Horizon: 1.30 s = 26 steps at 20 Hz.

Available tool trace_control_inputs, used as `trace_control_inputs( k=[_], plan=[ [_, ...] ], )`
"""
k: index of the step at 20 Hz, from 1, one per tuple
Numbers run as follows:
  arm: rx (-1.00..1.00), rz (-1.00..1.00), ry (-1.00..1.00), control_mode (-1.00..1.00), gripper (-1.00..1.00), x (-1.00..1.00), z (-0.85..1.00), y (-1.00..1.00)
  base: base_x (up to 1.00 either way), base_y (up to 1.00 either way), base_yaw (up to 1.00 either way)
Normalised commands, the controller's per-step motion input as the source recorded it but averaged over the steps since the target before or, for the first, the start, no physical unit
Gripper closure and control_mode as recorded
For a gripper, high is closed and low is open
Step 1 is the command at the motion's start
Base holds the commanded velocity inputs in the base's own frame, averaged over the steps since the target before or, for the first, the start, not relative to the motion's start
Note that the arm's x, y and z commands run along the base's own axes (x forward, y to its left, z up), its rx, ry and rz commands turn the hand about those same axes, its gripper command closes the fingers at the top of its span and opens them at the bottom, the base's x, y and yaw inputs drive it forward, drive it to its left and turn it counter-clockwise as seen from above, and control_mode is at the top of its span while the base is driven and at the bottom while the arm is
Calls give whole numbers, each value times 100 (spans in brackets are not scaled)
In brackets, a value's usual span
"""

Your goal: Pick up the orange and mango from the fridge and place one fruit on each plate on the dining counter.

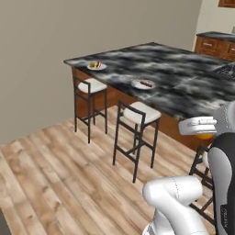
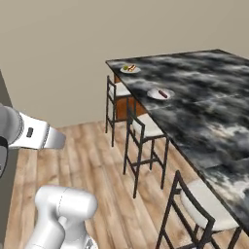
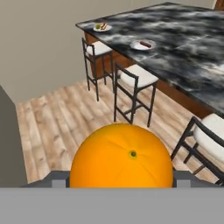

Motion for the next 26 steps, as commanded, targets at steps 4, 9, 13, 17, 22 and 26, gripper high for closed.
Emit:
trace_control_inputs(
  k=[4,9,13,17,22,26],
  plan=[
    [0,0,0,100,100,0,0,0,100,82,-21],
    [0,0,0,100,100,0,0,0,100,98,-33],
    [0,0,0,100,100,0,0,0,100,100,-42],
    [0,0,0,100,100,0,0,0,100,94,-56],
    [0,0,0,100,100,0,0,0,100,82,-68],
    [0,0,0,100,100,0,0,0,100,78,-70]
  ],
)
